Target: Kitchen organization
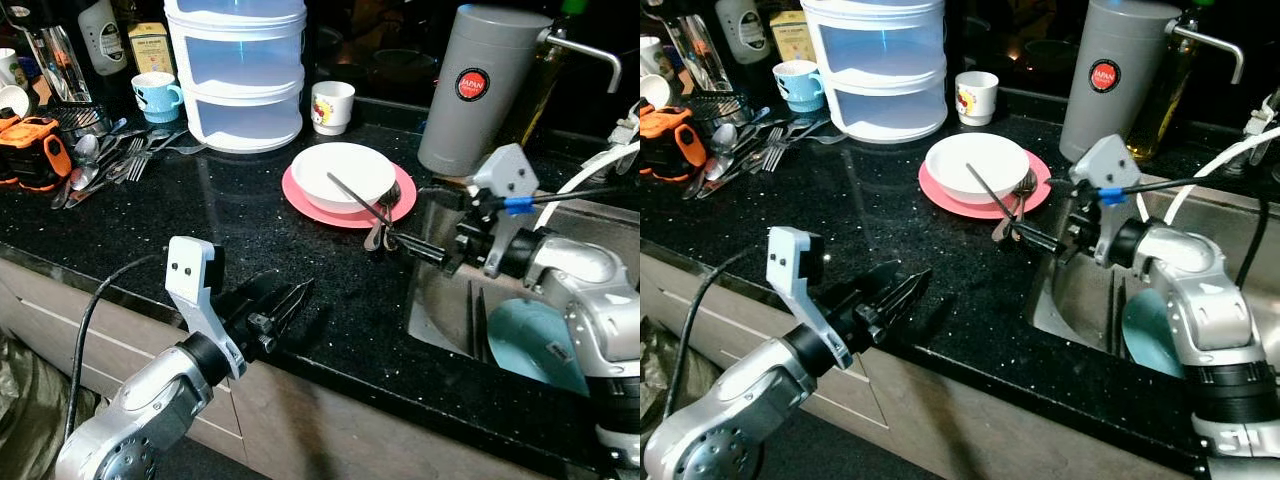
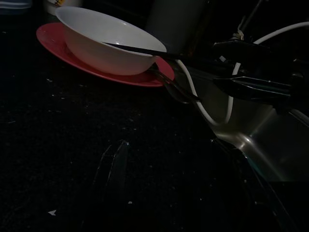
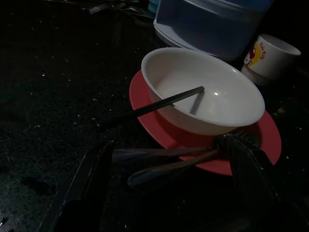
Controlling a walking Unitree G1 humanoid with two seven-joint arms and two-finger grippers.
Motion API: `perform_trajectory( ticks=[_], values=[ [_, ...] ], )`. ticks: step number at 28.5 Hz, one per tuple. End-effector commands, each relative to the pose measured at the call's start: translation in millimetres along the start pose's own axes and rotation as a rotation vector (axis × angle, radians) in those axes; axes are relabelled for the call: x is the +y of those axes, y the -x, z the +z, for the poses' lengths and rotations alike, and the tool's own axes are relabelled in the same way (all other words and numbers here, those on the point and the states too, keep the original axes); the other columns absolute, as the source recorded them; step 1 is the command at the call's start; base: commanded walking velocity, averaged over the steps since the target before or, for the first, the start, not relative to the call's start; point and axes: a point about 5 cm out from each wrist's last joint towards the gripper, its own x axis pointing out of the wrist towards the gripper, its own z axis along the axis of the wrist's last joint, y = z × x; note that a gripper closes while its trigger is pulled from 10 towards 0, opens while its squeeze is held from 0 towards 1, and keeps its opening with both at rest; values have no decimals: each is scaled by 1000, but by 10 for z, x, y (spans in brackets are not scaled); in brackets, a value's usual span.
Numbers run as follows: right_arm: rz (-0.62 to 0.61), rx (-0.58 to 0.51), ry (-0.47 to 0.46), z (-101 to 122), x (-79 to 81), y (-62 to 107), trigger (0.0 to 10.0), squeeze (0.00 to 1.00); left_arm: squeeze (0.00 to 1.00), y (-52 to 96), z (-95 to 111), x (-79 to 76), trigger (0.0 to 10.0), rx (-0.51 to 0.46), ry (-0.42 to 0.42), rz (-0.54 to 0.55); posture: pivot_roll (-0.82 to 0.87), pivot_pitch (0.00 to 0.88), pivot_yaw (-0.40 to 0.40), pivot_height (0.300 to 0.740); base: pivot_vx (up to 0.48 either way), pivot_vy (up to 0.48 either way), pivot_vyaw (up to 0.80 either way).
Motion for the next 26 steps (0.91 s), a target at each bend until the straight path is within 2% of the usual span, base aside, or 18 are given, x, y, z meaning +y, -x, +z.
perform_trajectory(
  ticks=[1,3,7,8,9,10,26],
  values=[
    [34,35,-5,-50,89,-35,10000,0,0,-14,-20,-7,10000,5,2,-2,93,0,-8,740,0,0,0],
    [31,34,-20,-70,149,-102,10000,0,0,-19,-25,-13,10000,4,4,-3,95,0,-12,740,0,0,0],
    [-14,40,-33,-96,140,-155,10000,0,0,-20,-28,-17,10000,3,5,-3,97,0,-13,740,0,0,0],
    [-32,45,-32,-100,120,-164,5333,0,0,-16,-27,-16,10000,3,5,-3,99,0,-13,740,0,0,0],
    [-44,49,-30,-104,106,-169,1569,0,0,-12,-27,-16,10000,3,4,-2,99,0,-16,740,0,0,0],
    [-52,55,-24,-106,91,-173,0,0,0,-9,-25,-10,10000,3,2,0,100,0,-16,740,0,0,0],
    [-61,84,2,-119,98,-166,0,0,0,-18,-31,-20,10000,2,5,-3,96,0,-14,740,0,0,0]
  ],
)
